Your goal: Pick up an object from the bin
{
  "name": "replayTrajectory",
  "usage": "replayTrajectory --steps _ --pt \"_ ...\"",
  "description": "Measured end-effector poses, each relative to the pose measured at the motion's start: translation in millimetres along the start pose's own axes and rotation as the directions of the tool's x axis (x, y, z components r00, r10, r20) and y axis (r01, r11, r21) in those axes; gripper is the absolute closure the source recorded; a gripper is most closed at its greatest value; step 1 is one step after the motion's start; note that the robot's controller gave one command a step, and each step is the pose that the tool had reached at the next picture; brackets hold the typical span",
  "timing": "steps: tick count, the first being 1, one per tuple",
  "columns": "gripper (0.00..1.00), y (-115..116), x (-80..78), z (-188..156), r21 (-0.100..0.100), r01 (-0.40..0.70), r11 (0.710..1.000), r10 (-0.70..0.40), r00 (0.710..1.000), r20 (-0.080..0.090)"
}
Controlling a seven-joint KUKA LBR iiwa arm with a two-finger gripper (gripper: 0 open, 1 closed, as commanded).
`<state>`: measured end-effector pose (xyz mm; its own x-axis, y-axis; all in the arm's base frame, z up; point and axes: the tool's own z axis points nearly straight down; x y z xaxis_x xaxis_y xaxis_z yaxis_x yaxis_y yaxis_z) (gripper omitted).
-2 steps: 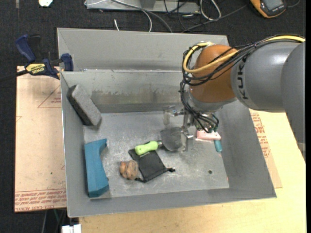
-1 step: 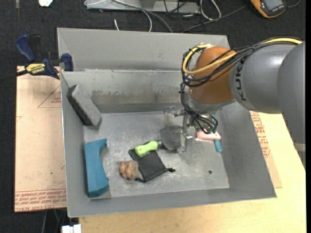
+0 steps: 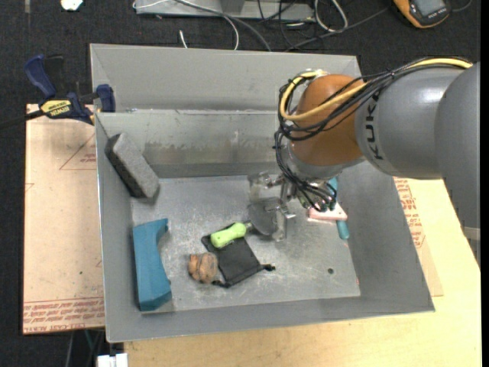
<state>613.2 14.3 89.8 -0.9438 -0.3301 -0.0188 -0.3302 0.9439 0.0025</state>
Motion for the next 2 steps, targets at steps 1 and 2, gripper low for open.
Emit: replayTrajectory --steps 1,2 --pt "1.00 0.0 0.0 0.0 0.000 0.000 1.000 0.000 1.000 0.000" --pt "1.00 -11.7 -13.4 6.5 -0.001 0.073 0.997 -0.073 0.997 0.002"
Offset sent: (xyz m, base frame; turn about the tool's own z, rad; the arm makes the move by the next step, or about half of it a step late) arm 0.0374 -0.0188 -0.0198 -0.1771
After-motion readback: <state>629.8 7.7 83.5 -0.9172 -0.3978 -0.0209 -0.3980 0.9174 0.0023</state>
